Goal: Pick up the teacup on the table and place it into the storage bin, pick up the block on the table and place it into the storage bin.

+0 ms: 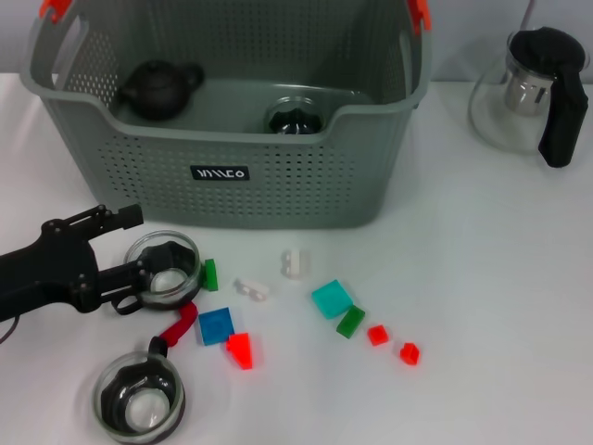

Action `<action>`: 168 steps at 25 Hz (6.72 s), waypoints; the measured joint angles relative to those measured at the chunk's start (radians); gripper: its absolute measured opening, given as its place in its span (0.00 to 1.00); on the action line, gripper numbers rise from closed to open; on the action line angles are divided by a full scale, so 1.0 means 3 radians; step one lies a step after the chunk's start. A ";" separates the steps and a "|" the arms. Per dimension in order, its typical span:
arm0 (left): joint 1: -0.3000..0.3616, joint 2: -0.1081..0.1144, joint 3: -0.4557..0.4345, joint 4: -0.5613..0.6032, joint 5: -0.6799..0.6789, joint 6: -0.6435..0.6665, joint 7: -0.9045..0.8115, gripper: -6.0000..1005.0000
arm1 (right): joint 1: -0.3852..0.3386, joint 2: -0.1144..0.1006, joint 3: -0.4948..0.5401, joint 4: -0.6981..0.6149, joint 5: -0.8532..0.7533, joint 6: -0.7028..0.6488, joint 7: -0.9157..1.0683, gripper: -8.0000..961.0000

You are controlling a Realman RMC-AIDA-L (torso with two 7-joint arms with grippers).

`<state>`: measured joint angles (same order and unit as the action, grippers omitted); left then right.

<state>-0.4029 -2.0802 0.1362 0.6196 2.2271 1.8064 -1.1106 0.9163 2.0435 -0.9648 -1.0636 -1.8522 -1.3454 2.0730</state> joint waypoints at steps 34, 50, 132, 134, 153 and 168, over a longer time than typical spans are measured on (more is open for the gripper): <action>0.0014 -0.0045 -0.0004 -0.0010 -0.0040 -0.0001 -0.0031 0.77 | 0.1564 0.0224 -0.1353 0.2229 -0.2153 0.1978 0.0918 0.06; -0.0003 -0.0046 -0.0004 -0.0010 -0.0040 -0.0023 -0.0031 0.77 | 0.1488 0.0203 -0.1290 0.2419 -0.2149 0.2172 0.1192 0.06; -0.0067 -0.0028 0.0716 0.1795 0.0278 0.0382 -0.2316 0.77 | -0.1570 0.0100 0.0175 0.1167 0.0041 -0.0944 -0.2407 0.86; -0.0160 -0.0019 0.0958 0.2111 0.0544 0.0387 -0.2894 0.77 | -0.1563 0.0100 0.0184 0.1165 0.0046 -0.0946 -0.2391 0.86; -0.0685 -0.0215 0.2873 0.2821 0.2089 -0.0108 -0.4448 0.75 | -0.1484 0.0093 0.0228 0.1195 0.0053 -0.1014 -0.2380 0.86; -0.0508 -0.0264 0.3076 0.3155 0.1884 -0.0209 -0.2930 0.75 | -0.1477 0.0091 0.0281 0.1204 0.0033 -0.1047 -0.2377 0.86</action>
<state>-0.5553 -2.1593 1.0591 1.5660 2.7924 1.7437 -1.9896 0.4733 2.0708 -0.8804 -0.7025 -1.8423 -1.6595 1.3598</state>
